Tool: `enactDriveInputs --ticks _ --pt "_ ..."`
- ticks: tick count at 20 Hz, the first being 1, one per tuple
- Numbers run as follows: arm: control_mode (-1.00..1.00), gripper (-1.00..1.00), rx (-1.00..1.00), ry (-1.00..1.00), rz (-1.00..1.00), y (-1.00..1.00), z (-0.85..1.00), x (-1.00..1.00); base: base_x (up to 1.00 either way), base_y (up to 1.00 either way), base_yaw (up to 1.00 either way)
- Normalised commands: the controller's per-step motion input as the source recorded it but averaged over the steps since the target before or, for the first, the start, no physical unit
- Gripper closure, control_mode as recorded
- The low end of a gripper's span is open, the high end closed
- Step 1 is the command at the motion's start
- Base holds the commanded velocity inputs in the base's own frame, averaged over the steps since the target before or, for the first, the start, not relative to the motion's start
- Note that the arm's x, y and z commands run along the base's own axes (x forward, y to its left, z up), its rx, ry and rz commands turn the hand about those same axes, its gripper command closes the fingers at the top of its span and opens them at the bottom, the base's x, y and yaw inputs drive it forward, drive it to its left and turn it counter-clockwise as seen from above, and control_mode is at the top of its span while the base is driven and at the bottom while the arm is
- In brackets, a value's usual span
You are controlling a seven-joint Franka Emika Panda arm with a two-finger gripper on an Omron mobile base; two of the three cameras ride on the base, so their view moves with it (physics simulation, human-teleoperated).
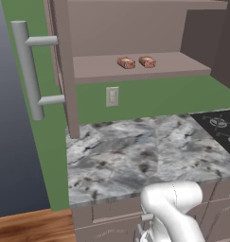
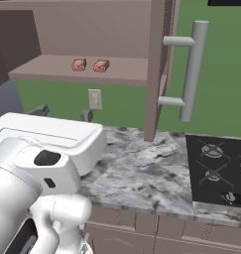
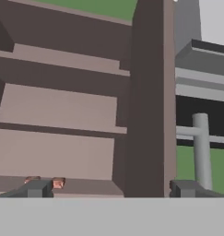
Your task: Pick up the bar soap and bar soap from the sink, and place them back in the cabinet, and close the cabinet doors.
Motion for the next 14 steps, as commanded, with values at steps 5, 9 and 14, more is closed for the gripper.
enactDriveInputs --ticks 5,9,14 --pt "-1.00 -1.00 0.00 0.00 0.00 -0.37 -0.03 0.00 0.00 0.00 0.00" --pt "-1.00 -1.00 0.00 0.00 0.00 -0.26 0.00 0.00 0.00 0.00 0.00" --pt "-1.00 -1.00 0.00 0.00 0.00 -0.23 -0.03 0.00 0.00 0.00 0.00"
